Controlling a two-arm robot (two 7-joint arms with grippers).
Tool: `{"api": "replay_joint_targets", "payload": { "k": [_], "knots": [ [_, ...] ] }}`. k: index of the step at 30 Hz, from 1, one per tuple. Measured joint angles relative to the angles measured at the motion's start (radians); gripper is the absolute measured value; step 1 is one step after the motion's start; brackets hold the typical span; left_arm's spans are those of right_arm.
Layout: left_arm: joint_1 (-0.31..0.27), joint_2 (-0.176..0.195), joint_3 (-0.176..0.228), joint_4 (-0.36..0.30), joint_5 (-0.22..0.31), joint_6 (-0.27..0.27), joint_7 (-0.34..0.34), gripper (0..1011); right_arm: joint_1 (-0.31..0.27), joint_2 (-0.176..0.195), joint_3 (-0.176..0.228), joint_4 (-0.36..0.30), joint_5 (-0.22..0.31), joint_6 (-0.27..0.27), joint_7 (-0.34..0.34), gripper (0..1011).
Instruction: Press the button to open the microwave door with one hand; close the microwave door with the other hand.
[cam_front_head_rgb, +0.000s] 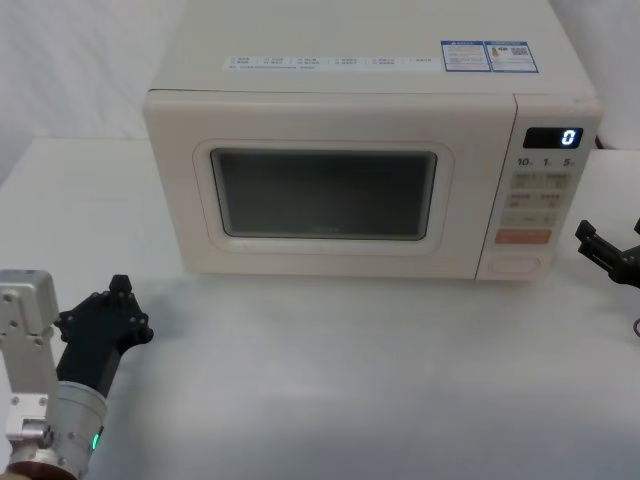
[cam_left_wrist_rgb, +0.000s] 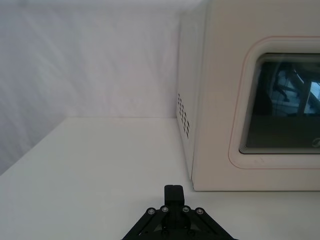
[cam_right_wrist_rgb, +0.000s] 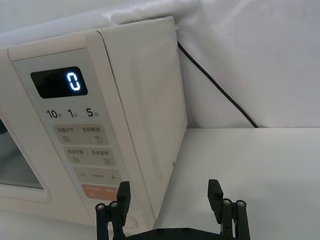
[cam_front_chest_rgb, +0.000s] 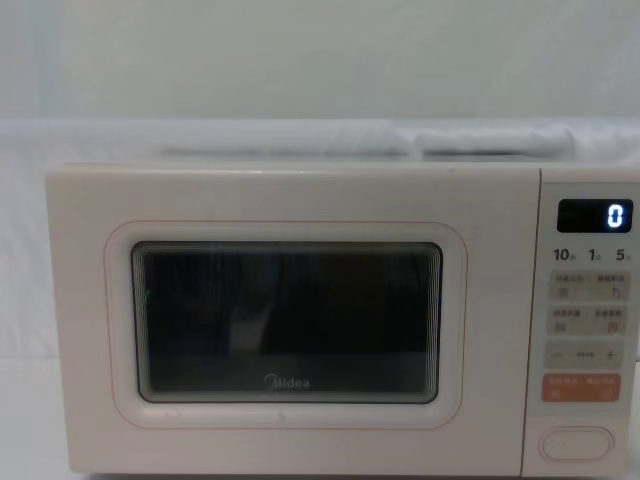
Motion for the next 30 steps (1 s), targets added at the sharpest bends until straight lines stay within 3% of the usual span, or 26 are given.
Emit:
{"api": "replay_joint_targets", "payload": {
  "k": [8, 30],
  "knots": [
    [-0.007, 0.008, 0.012, 0.019, 0.034, -0.019, -0.002, 0, 0.0, 0.0, 0.0, 0.0, 0.0, 0.0, 0.0, 1002],
    [-0.006, 0.007, 0.009, 0.014, 0.026, -0.015, -0.002, 0, 0.0, 0.0, 0.0, 0.0, 0.0, 0.0, 0.0, 1002]
  ]
}}
